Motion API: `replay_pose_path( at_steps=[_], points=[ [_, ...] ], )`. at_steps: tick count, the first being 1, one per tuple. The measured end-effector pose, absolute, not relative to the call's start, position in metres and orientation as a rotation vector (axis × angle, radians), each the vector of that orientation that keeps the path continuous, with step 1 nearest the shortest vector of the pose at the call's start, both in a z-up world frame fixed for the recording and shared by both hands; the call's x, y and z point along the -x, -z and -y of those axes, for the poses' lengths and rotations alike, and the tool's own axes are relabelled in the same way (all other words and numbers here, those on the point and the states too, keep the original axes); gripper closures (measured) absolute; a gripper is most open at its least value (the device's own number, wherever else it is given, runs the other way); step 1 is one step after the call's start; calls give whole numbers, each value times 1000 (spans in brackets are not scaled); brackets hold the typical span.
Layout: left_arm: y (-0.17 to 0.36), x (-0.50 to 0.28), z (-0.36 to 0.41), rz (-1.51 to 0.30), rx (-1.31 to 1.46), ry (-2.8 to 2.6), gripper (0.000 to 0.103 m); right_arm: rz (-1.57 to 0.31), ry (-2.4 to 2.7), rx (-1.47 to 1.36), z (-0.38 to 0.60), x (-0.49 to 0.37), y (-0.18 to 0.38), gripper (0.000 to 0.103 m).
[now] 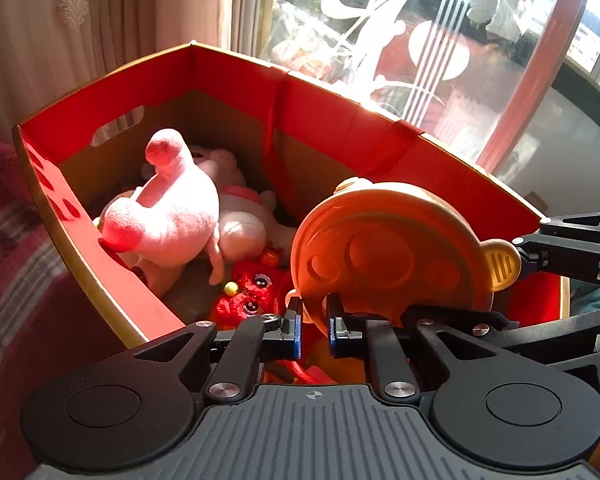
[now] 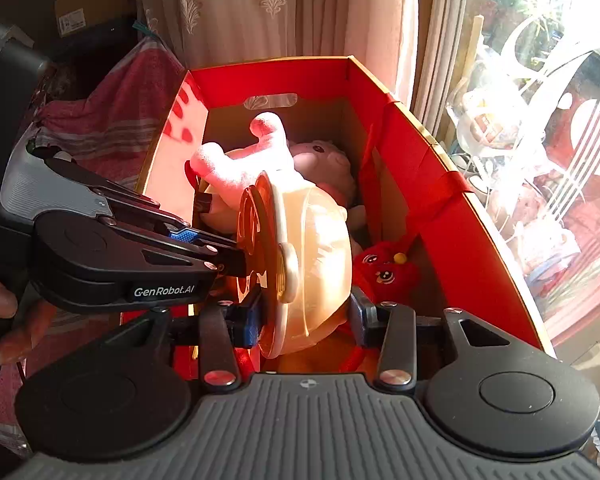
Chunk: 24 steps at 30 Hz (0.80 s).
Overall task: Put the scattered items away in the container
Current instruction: 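Carry the beige container over the red box and lower it, then open the right gripper to release the container into the box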
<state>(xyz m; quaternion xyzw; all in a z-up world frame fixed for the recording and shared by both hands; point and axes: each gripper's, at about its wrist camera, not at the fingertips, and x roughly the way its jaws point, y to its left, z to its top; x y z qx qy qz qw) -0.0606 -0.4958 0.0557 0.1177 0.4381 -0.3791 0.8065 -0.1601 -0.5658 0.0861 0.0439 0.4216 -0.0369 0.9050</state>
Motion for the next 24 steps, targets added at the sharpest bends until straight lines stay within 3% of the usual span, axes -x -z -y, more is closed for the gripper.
replay_pose_path(
  at_steps=[1, 3, 4, 6, 7, 24],
  points=[
    [-56, 59, 494, -948, -251, 801, 69, -869, 92, -82, 566, 160, -84, 48],
    [-61, 56, 489, -942, -234, 787, 62, -839, 150, -62, 572, 164, -86, 24],
    [-64, 55, 487, -934, -230, 774, 45, -827, 149, -72, 575, 165, -88, 23],
    [-69, 53, 483, -901, -242, 718, 22, -820, 151, -99, 579, 164, -89, 23],
    [-70, 53, 481, -885, -247, 711, 20, -821, 158, -94, 578, 163, -89, 23],
    [-77, 66, 475, -851, -286, 748, 17, -860, 160, -37, 555, 163, -81, 19]
  ],
)
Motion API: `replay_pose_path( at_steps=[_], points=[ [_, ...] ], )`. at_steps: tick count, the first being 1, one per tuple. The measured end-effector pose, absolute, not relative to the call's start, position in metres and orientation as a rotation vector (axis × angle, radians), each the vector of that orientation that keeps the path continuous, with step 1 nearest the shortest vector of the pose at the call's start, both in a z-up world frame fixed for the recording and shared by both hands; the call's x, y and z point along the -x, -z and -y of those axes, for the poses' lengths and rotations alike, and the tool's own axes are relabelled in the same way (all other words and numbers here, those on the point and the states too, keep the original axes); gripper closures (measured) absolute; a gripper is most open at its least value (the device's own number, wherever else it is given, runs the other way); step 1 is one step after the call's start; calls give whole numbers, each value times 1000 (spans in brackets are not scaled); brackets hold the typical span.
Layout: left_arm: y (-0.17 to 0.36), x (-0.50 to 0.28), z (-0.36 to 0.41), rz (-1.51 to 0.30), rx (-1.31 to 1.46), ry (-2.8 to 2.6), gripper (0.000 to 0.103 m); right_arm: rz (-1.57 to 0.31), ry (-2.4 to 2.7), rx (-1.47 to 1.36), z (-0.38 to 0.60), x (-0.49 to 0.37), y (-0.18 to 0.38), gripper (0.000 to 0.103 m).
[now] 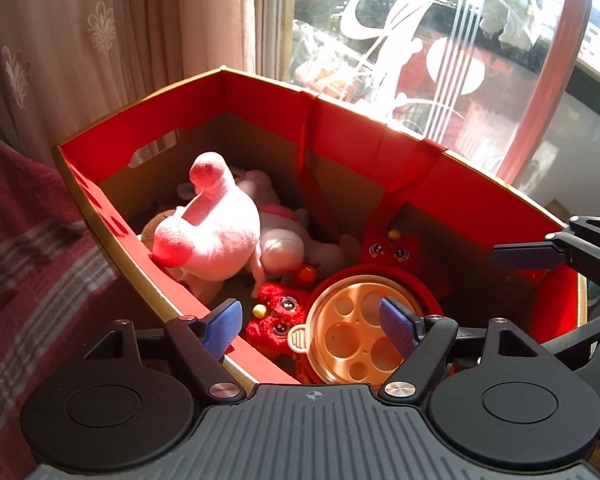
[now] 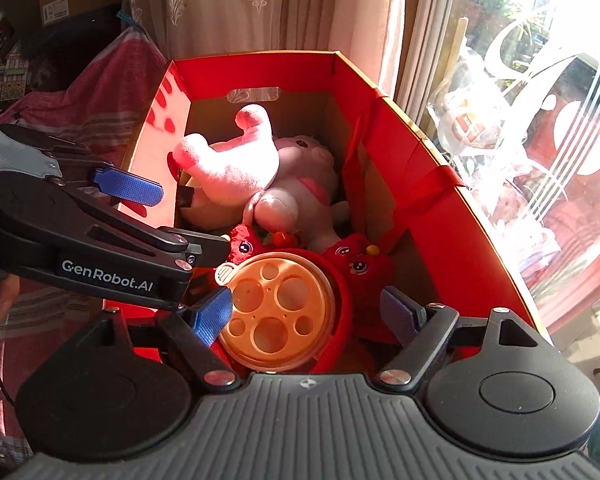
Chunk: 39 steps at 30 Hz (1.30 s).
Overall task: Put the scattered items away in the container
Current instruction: 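Open the right gripper to release the container into the box, then move both tools back over the cloth toward the blue bowl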
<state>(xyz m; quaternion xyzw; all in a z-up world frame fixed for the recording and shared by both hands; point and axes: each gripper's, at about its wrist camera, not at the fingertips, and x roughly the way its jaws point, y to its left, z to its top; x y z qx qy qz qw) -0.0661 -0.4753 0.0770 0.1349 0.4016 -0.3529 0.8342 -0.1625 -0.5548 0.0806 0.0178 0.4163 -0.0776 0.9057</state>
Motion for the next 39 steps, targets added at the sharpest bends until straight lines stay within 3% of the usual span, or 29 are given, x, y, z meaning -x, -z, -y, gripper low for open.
replay_pose_path(
  at_steps=[28, 33, 39],
  points=[
    [-102, 91, 444, -779, -230, 715, 14, -810, 155, 12, 531, 172, -100, 15],
    [-111, 89, 423, -750, -154, 650, 5, -741, 190, 22, 522, 176, -113, 7],
    [-121, 85, 365, -724, -78, 527, 5, -685, 88, 28, 488, 162, -132, 6]
  ],
)
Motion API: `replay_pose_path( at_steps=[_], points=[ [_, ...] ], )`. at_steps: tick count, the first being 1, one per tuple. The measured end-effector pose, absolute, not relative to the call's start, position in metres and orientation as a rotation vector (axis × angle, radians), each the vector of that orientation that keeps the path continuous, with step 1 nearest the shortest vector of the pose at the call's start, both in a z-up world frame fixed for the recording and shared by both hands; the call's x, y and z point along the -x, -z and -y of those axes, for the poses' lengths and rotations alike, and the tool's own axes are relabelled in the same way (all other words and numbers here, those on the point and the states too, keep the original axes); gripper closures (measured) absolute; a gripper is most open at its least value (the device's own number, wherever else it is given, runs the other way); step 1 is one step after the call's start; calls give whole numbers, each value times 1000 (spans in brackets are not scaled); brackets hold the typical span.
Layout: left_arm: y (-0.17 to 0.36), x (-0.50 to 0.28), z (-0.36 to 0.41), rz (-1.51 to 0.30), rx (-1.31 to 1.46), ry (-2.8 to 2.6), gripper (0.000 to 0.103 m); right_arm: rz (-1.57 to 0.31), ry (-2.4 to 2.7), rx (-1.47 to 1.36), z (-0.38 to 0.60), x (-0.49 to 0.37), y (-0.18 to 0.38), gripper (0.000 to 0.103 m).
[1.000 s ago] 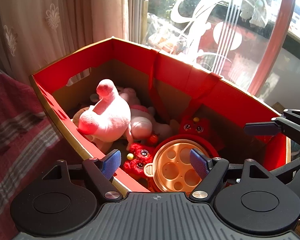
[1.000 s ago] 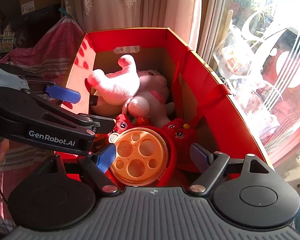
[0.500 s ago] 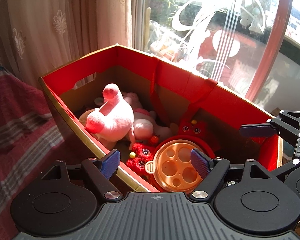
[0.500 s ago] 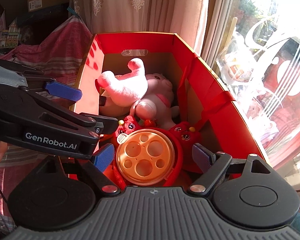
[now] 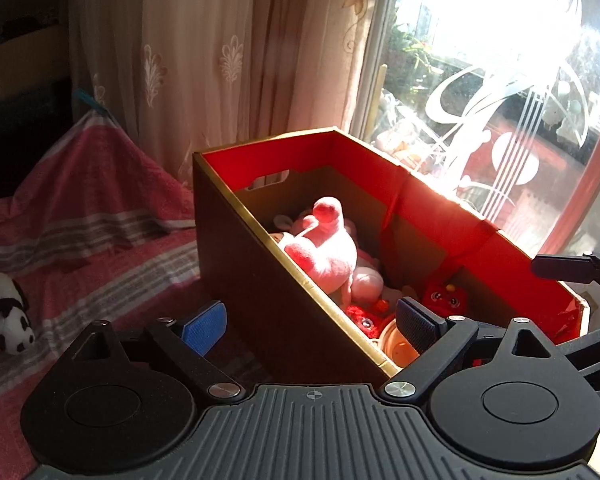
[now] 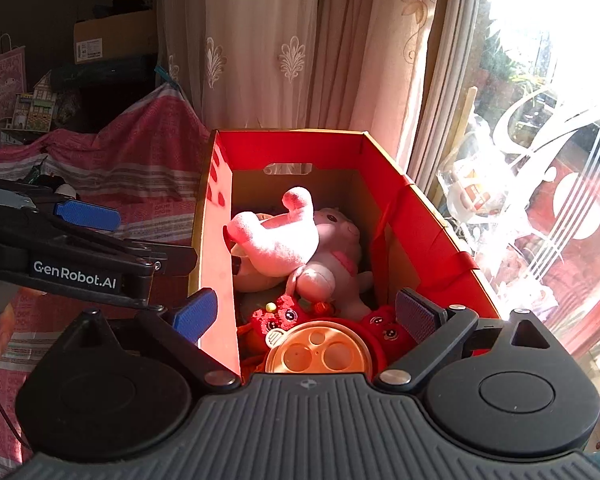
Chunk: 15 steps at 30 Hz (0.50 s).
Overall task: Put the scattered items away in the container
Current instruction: 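Move both tools back over the cloth toward the blue bowl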
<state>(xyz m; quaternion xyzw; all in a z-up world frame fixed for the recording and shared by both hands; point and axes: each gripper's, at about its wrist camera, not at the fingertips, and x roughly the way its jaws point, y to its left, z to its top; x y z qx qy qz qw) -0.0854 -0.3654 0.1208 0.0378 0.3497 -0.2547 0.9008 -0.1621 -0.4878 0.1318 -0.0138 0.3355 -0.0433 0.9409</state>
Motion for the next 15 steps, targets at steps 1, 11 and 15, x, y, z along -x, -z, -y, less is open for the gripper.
replay_pose_path(
  at_steps=[1, 11, 15],
  points=[
    [-121, 86, 352, -720, -74, 500, 5, -689, 54, 38, 476, 156, -133, 6],
    [-84, 102, 151, -833, 58, 97, 5, -752, -322, 170, 315, 99, -107, 5],
    [-58, 124, 66, -902, 133, -72, 6, -802, -466, 192, 242, 84, -83, 5]
  ],
)
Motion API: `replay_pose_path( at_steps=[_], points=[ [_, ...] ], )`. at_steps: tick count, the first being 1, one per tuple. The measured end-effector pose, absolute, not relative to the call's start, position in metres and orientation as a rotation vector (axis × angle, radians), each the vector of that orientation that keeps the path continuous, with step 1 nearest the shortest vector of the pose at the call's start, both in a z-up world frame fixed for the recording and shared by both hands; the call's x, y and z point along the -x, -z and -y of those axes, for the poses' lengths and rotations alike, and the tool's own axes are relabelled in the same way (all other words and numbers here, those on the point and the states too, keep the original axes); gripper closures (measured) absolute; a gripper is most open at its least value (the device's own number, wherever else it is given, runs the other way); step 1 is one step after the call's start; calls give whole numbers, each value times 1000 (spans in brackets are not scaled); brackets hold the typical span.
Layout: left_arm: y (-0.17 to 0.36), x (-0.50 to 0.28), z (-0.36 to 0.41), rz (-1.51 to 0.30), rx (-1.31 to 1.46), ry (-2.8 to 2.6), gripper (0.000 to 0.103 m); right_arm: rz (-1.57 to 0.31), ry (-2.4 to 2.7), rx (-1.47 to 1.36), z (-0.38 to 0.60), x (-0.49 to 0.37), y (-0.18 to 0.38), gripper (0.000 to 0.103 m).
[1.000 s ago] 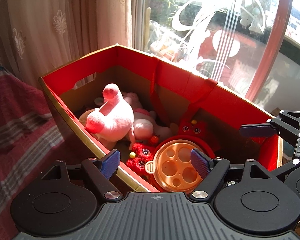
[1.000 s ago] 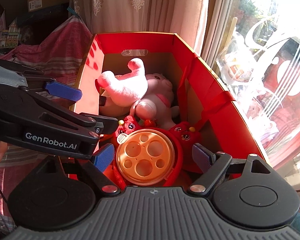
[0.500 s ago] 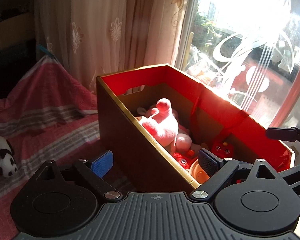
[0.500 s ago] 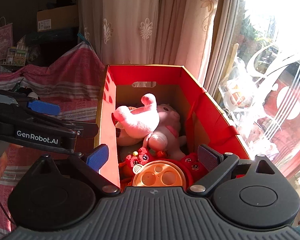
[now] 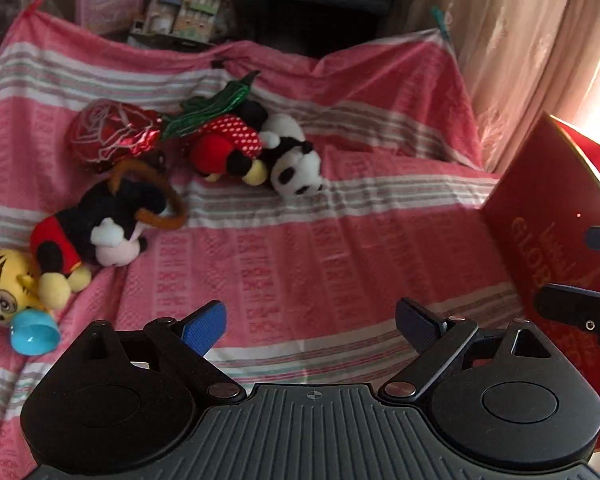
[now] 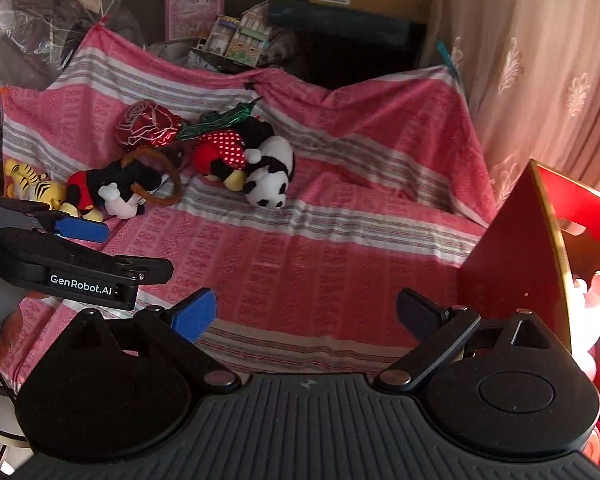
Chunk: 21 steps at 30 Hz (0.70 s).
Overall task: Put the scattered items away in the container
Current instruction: 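Move both tools back over the cloth toward the blue bowl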
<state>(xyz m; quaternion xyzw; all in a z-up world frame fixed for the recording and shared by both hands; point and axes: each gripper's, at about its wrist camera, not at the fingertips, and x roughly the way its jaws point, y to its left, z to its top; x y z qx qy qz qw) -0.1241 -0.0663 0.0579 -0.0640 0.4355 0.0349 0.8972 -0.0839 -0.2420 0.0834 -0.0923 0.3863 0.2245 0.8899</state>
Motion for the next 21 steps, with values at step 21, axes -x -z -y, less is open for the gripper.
replay_pose_path(
  at_steps=[21],
  points=[
    [28, 209, -214, -979, 130, -477, 20, -907, -836, 250, -35, 70, 6, 17]
  ],
)
